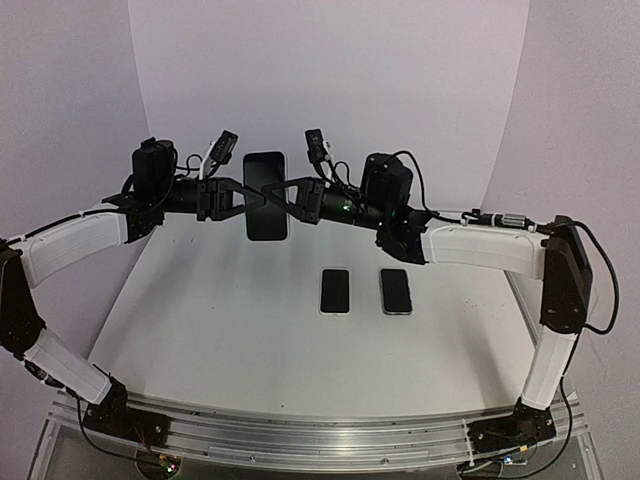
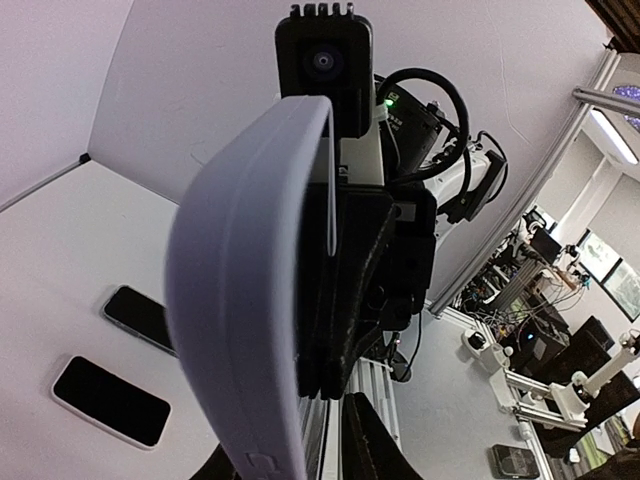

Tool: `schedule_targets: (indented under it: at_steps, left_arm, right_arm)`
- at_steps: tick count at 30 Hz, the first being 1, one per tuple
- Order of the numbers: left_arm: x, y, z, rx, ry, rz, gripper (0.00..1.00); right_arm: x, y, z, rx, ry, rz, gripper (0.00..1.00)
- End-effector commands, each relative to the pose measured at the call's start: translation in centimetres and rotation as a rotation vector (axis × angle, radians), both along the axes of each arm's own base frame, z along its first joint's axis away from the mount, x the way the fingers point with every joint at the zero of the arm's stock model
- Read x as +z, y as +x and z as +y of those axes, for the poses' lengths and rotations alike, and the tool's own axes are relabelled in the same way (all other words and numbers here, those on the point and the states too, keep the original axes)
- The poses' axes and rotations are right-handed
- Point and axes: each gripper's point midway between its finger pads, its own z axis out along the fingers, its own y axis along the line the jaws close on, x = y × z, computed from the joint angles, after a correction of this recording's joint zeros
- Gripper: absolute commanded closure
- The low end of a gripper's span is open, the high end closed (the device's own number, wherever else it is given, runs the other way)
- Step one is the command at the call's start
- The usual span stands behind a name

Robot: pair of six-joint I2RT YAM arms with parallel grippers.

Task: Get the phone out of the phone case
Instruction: Pick up the phone at the center of the board.

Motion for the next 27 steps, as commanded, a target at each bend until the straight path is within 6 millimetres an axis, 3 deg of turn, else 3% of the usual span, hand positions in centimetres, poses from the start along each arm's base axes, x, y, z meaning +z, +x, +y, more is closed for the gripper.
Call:
schedule_targets:
  at_steps: [1, 4, 6, 10, 12, 13, 17, 20, 23, 27]
  left_arm:
    - [1.3, -1.2, -0.1, -0.026, -0.027, -0.036, 0.92]
    - [1.3, -1.3, -0.1, -0.028, -0.027, -0.026, 1.00]
    - [1.5, -1.4, -0.1, -0.032, -0.029, -0.026, 1.00]
    - [2.5, -1.4, 0.0, -0.030, -0.038, -0.053, 1.00]
    - [3.0, -1.5, 0.1, -0.029, -0.047, -0.070, 1.00]
    - [3.2, -1.5, 0.1, -0.028, -0.051, -0.079, 1.00]
    - [3.9, -1.3, 0.2, -0.022, -0.065, -0.106, 1.00]
    - [3.9, -1.5, 0.1, -0.040, -0.068, -0.117, 1.00]
    - [3.8, -1.4, 0.1, -0.046, -0.069, -0.120, 1.00]
    - [4.1, -1.4, 0.0, -0.047, -0.072, -0.125, 1.00]
  right_arm:
    - [6.5, -1.2, -1.4, 0.004, 0.154, -0.109, 1.00]
    - [6.1, -0.9, -1.5, -0.013, 0.148, -0.098, 1.00]
    - [5.3, -0.4, -1.7, -0.048, 0.136, -0.079, 0.92]
    - [2.8, -0.3, -3.1, -0.118, 0.078, -0.063, 0.35]
    - [1.1, -0.7, -4.0, -0.141, 0.018, -0.057, 0.17]
    - [0.0, -0.9, -4.5, -0.151, -0.023, -0.052, 0.14]
    - [-4.6, -2.4, -5.5, -0.118, -0.178, 0.015, 0.16]
    - [-5.4, -3.6, -5.5, -0.055, -0.193, 0.029, 0.31]
    - [-5.5, -4.1, -5.1, -0.012, -0.194, 0.024, 0.50]
    - [-5.8, -4.3, -4.5, 0.029, -0.197, 0.027, 0.69]
